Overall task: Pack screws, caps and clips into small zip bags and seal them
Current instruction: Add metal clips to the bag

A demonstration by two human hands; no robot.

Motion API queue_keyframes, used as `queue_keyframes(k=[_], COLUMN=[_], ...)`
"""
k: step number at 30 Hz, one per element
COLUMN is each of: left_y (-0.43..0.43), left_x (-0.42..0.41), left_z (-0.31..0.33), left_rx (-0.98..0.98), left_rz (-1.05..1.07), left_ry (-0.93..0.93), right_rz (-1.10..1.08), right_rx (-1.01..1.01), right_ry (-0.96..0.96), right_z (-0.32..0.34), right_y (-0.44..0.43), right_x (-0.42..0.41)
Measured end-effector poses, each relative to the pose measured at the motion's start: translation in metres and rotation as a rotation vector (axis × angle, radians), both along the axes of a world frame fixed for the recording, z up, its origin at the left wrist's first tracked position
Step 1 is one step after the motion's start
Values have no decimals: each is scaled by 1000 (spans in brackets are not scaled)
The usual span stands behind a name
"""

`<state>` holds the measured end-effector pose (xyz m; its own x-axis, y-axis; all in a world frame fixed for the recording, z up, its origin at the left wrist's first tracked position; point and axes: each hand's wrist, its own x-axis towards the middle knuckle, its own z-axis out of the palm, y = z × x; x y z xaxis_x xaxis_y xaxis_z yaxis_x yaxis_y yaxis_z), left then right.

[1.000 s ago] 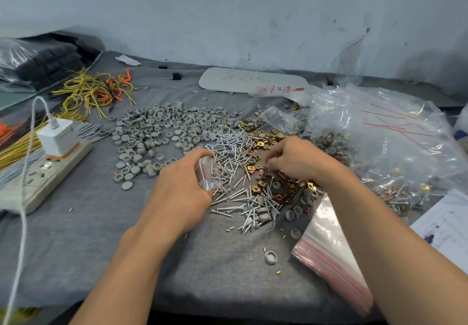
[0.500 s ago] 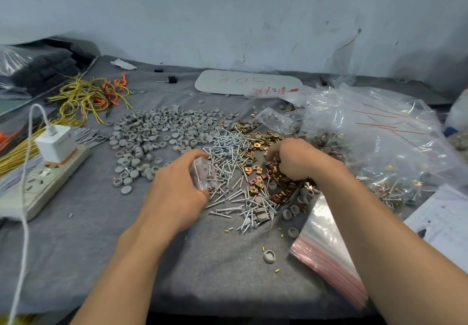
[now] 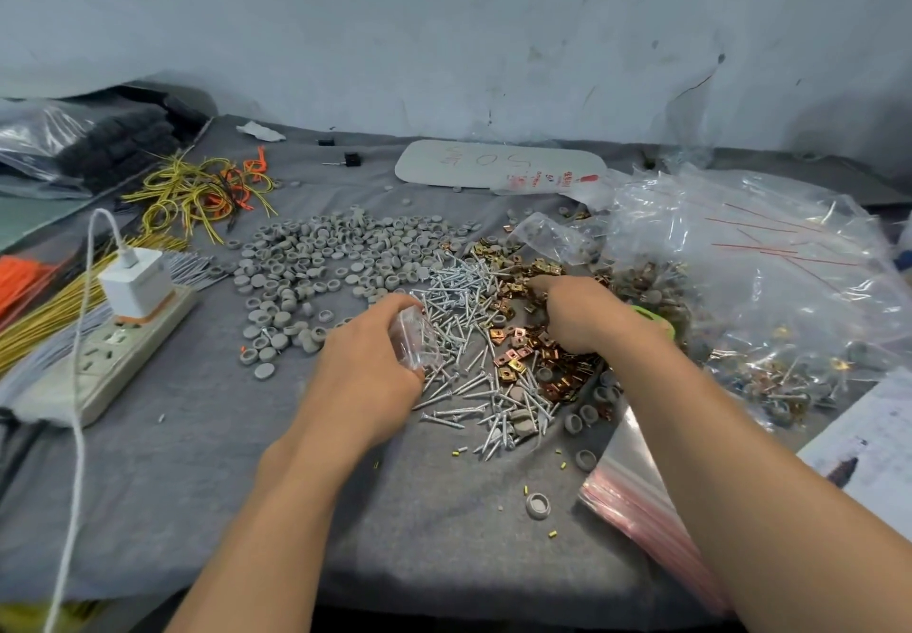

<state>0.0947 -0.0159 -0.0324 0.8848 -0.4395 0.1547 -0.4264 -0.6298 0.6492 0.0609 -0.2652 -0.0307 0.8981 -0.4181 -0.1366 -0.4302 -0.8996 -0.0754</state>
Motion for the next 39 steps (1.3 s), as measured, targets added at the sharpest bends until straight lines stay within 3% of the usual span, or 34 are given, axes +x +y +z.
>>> queue_keyframes(k=[7, 11, 15, 19, 24, 31, 39], left_y=[2, 5, 6, 6, 5, -2, -7], left_x=[1, -1, -2, -2, -1, -7, -13], left_z=[-2, -1, 1, 1, 1, -3, -6], left_rx=[-18, -13, -1, 16, 12, -12, -40], left_rz=[-17, -8, -22, -24, -27, -42, -81], left_ry=[-23, -42, -44, -43, -47, -37, -55], right_rz=[195, 72, -72, -70, -130, -132, -164], right_rx=[52, 89, 217, 244, 505, 1135, 1226], right_ry=[-23, -149, -395, -364, -514, -705, -588], right_z=[14, 18, 17, 12, 14, 23, 19], right_y=[21, 13, 11, 10, 12, 40, 63], right_x=[-35, -52, -55, -58, -64, -65, -50])
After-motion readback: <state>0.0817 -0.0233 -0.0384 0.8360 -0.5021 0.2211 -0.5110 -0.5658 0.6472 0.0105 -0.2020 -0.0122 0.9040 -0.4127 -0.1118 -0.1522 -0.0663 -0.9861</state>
